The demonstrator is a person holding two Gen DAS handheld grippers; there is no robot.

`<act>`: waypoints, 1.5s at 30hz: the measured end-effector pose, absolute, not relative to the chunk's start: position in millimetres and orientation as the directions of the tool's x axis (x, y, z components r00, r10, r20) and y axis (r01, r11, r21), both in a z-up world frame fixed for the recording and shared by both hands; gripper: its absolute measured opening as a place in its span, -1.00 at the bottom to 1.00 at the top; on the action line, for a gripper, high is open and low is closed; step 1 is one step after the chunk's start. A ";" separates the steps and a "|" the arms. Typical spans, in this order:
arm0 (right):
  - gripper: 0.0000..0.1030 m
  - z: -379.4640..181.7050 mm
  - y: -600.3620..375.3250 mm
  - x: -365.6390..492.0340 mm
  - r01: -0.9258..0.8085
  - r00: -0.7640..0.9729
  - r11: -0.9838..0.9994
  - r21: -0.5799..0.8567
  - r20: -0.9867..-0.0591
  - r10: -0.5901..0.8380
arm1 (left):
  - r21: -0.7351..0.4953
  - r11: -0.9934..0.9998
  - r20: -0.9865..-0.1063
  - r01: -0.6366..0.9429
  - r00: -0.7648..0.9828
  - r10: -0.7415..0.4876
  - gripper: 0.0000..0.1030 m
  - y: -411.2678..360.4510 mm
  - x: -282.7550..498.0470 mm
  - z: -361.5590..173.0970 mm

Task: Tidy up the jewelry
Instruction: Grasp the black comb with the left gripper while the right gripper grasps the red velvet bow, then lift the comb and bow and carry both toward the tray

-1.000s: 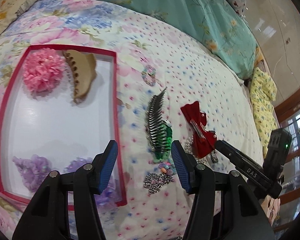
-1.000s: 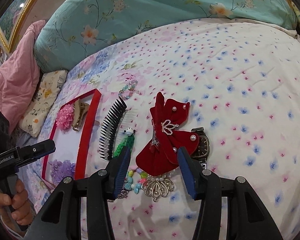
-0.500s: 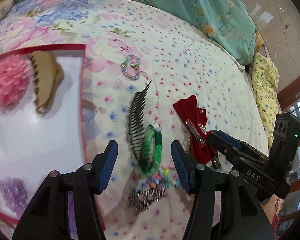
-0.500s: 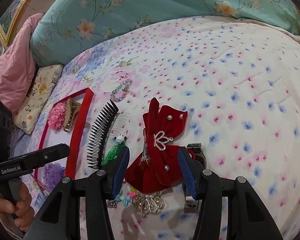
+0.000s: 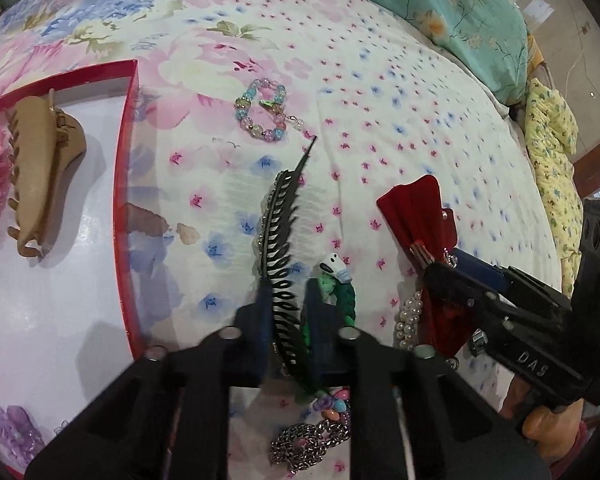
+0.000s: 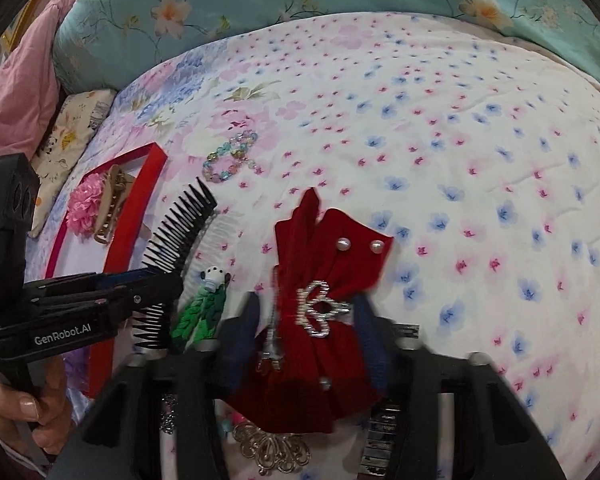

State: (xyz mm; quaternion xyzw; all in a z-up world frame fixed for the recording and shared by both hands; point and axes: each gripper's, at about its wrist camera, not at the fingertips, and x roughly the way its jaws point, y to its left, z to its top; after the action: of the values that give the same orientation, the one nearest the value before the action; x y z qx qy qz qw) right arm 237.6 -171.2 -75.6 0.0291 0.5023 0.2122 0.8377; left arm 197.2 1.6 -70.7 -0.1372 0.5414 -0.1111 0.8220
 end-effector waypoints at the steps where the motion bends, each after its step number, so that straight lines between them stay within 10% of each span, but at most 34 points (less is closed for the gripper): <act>1: -0.26 -75.1 -173.1 237.2 -0.320 0.408 0.908 0.269 -0.826 0.389 | -0.351 0.936 -0.855 0.035 0.394 -0.336 -0.81 2.6 195.8 -69.5; 19: -0.28 -38.6 -195.7 204.6 -0.266 0.484 0.885 0.382 -0.741 0.466 | -0.446 0.894 -0.793 0.040 0.444 -0.416 -0.96 16.9 174.9 -43.8; 22: -0.28 -33.5 -202.7 198.4 -0.256 0.499 0.886 0.386 -0.733 0.463 | -0.462 0.885 -0.780 0.058 0.449 -0.436 -0.38 11.1 174.4 -36.4; 24: -0.28 -30.3 -209.2 193.7 -0.244 0.513 0.888 0.390 -0.725 0.459 | -0.443 0.894 -0.781 0.058 0.465 -0.417 0.39 6.0 174.6 -31.2; 26: -0.28 -28.1 -215.2 190.5 -0.233 0.524 0.887 0.398 -0.718 0.459 | -0.373 0.925 -0.801 0.068 0.479 -0.359 0.39 -5.0 179.5 -30.1; 31: -0.27 -28.7 -227.1 187.3 -0.215 0.529 0.882 0.418 -0.710 0.465 | -0.281 0.956 -0.863 0.084 0.414 -0.290 -0.14 -21.6 197.2 -57.7; 34: -0.27 -29.4 -232.3 186.0 -0.207 0.534 0.879 0.429 -0.703 0.469 | -0.257 0.961 -0.886 0.101 0.374 -0.276 -0.90 -27.4 199.7 -72.4; 45: -0.28 -27.8 -239.3 185.3 -0.184 0.549 0.871 0.456 -0.688 0.476 | -0.347 0.932 -0.827 0.105 0.434 -0.357 -0.99 -2.5 173.7 -51.6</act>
State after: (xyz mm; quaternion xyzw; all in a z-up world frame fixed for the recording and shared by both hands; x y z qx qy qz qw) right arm 185.3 -239.3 -27.8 0.1679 0.4350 0.1908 0.8638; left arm 173.7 -2.5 -51.6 -0.1228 0.5136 -0.1378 0.8379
